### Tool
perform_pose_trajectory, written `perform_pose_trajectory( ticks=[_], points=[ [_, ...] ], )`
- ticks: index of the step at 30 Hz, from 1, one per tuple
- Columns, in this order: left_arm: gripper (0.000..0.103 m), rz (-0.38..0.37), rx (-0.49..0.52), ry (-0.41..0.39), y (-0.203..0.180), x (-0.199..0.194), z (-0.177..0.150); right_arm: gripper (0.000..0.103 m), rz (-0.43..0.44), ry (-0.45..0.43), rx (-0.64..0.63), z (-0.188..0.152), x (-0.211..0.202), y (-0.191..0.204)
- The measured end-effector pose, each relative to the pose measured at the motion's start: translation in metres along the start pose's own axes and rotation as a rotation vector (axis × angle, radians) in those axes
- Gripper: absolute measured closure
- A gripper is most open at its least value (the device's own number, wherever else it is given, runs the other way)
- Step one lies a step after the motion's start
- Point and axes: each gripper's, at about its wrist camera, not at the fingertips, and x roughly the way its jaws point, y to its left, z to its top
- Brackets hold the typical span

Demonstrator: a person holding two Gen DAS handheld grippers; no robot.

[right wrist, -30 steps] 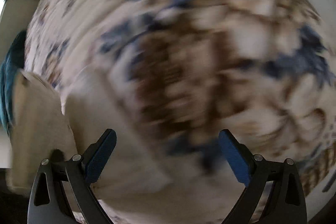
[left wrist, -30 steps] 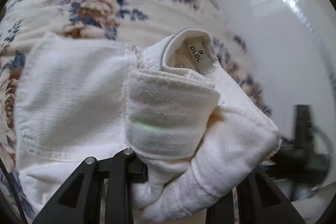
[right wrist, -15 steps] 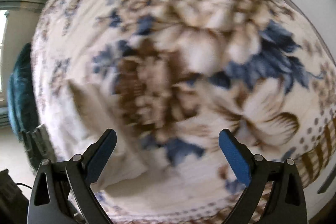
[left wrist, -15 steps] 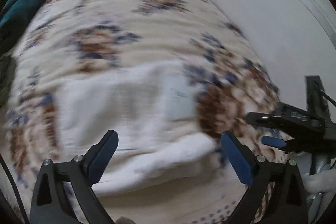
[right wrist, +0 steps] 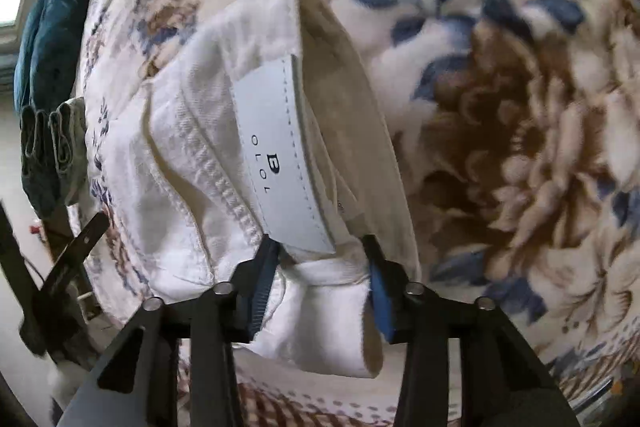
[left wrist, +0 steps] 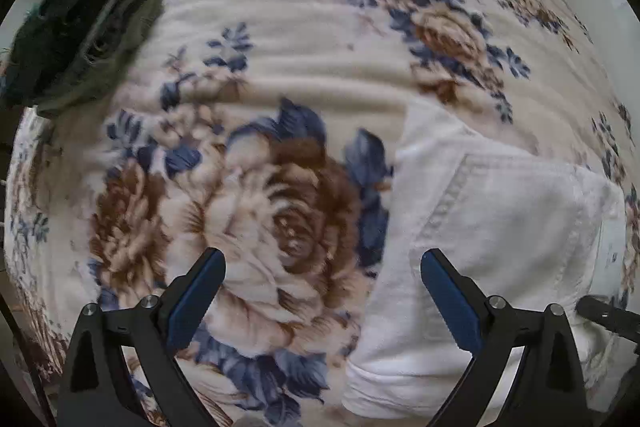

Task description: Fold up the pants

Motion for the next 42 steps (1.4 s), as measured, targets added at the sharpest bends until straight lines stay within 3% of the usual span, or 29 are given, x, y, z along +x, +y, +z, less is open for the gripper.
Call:
perform_pose_trajectory(
  ticks=[2, 4, 7, 9, 11, 13, 15, 17, 20, 21, 23, 25, 26, 27, 28, 29, 30, 31, 35, 38, 41, 42],
  points=[
    [0.003, -0.014, 0.008, 0.006, -0.004, 0.002, -0.005, 0.079, 0.013, -0.048, 0.012, -0.011, -0.020, -0.001],
    [0.003, -0.026, 0.002, 0.020, -0.007, 0.002, -0.010, 0.081, -0.059, -0.069, 0.013, -0.022, -0.022, -0.012],
    [0.003, -0.018, -0.027, -0.002, -0.009, -0.002, -0.012, 0.080, -0.044, 0.019, 0.141, -0.030, 0.009, -0.045],
    [0.003, -0.037, -0.057, -0.032, -0.006, -0.009, -0.007, 0.078, -0.077, 0.012, 0.085, -0.022, 0.007, -0.030],
    [0.003, -0.079, -0.079, -0.050, -0.002, -0.014, 0.004, 0.069, -0.109, 0.005, 0.001, -0.012, -0.003, -0.009],
    [0.003, -0.132, -0.083, -0.044, 0.001, -0.013, 0.018, 0.052, -0.135, -0.033, -0.057, -0.002, -0.023, 0.006],
    [0.003, -0.182, -0.093, -0.038, 0.004, -0.009, 0.034, 0.039, -0.093, -0.084, -0.068, 0.016, -0.040, 0.015],
    [0.003, -0.268, -0.102, -0.012, 0.004, 0.000, 0.052, 0.036, -0.026, -0.117, -0.034, 0.036, -0.049, 0.015],
    [0.003, -0.364, -0.088, 0.064, -0.006, 0.023, 0.076, 0.036, 0.004, -0.117, 0.003, 0.064, -0.039, 0.007],
    [0.006, -0.394, -0.067, 0.079, -0.012, 0.030, 0.081, 0.036, 0.011, -0.098, 0.020, 0.073, -0.030, 0.007],
    [0.026, -0.401, 0.007, 0.119, -0.028, 0.045, 0.092, 0.036, 0.049, -0.053, 0.058, 0.086, -0.015, 0.002],
    [0.075, -0.423, 0.044, 0.136, -0.038, 0.055, 0.096, 0.037, 0.061, -0.020, 0.063, 0.089, -0.002, 0.001],
    [0.076, -0.425, 0.068, 0.142, -0.044, 0.060, 0.098, 0.038, 0.060, -0.021, 0.062, 0.090, 0.004, 0.001],
    [0.079, -0.414, 0.080, 0.133, -0.046, 0.061, 0.099, 0.048, 0.065, -0.032, 0.059, 0.091, 0.005, 0.002],
    [0.081, -0.403, 0.082, 0.112, -0.047, 0.062, 0.099, 0.067, 0.070, -0.029, 0.051, 0.091, 0.007, 0.004],
    [0.081, -0.403, 0.069, 0.108, -0.045, 0.064, 0.099, 0.074, 0.051, -0.037, 0.049, 0.090, 0.007, 0.005],
    [0.082, -0.415, 0.011, 0.102, -0.036, 0.067, 0.098, 0.081, 0.042, -0.050, 0.048, 0.091, 0.007, 0.006],
    [0.087, -0.429, -0.037, 0.106, -0.028, 0.071, 0.098, 0.083, 0.041, -0.063, 0.059, 0.093, 0.008, 0.007],
    [0.088, -0.530, -0.437, 0.189, 0.035, 0.105, 0.090, 0.084, 0.037, -0.056, 0.103, 0.094, 0.012, -0.001],
    [0.086, -0.491, -0.398, 0.166, 0.042, 0.088, 0.095, 0.084, 0.039, -0.022, 0.075, 0.100, 0.012, 0.003],
    [0.054, -0.483, -0.250, 0.101, 0.029, 0.052, 0.106, 0.068, 0.096, -0.011, 0.066, 0.104, -0.001, 0.003],
    [0.036, -0.472, -0.212, 0.093, 0.023, 0.046, 0.109, 0.055, 0.112, -0.029, 0.055, 0.105, -0.007, 0.003]
  ],
)
